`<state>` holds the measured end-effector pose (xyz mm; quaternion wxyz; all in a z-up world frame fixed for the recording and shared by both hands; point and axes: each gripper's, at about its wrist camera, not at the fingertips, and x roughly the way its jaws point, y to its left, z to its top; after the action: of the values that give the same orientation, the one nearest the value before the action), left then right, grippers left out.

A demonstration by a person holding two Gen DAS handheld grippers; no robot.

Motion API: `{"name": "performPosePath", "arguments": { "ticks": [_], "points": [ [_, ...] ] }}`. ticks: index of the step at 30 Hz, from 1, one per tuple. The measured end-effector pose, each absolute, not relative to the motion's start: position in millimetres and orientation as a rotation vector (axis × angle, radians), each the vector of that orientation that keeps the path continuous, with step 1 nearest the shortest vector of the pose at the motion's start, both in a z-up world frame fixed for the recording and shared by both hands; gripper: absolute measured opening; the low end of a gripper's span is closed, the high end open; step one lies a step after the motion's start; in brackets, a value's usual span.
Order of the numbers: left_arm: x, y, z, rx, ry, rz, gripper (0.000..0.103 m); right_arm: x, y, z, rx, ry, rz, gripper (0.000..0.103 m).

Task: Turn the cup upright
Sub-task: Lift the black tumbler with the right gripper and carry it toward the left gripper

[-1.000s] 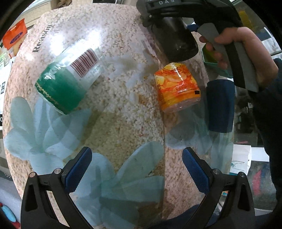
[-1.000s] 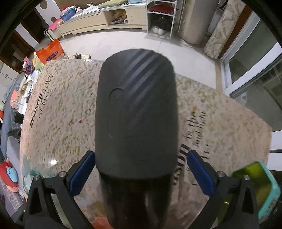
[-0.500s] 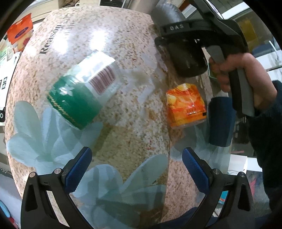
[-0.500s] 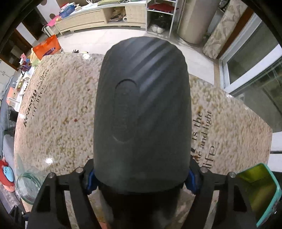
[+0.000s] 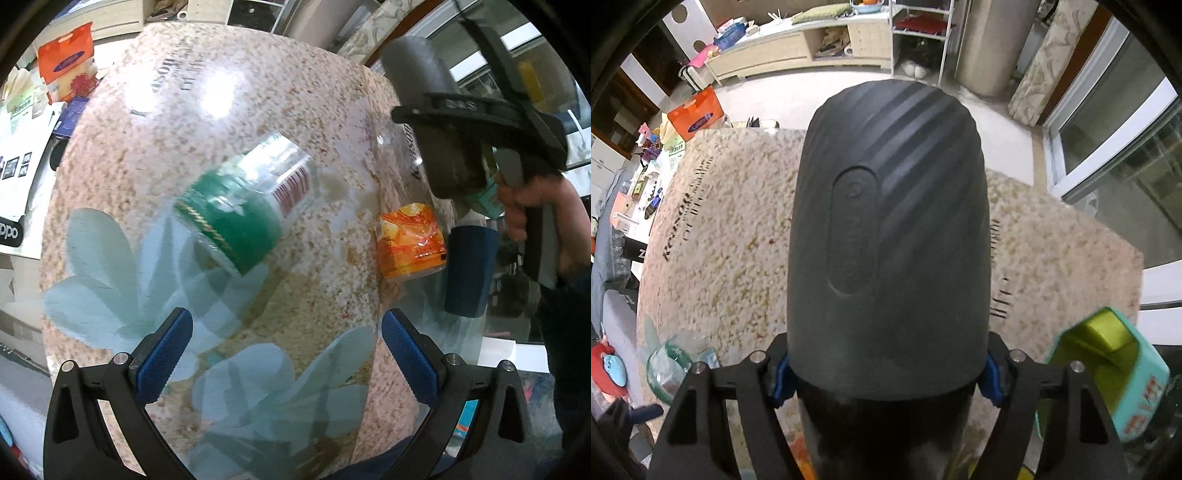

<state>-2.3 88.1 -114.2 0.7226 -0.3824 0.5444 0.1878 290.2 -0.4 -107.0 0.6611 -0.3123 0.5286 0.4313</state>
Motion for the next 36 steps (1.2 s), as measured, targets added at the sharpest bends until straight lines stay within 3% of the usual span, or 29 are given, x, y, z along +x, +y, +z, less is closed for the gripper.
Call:
{"name": "performPosePath", "arguments": {
  "ticks": [9,17,36],
  "points": [
    [-20,93,-80,-0.761,1.182,0.381,0.103,234,-62,-46,-0.617,1.192,0.985,0.074],
    [-25,68,-59,-0.658,1.147,0.33,0.103,174,-124,-28,-0.562,1.207,0.949,0.074],
    [-52,13,-98,-0.547,1.291,0.214,0.103,88,-166,-120,-0.491,1.414,0.838,0.074]
  ]
}}
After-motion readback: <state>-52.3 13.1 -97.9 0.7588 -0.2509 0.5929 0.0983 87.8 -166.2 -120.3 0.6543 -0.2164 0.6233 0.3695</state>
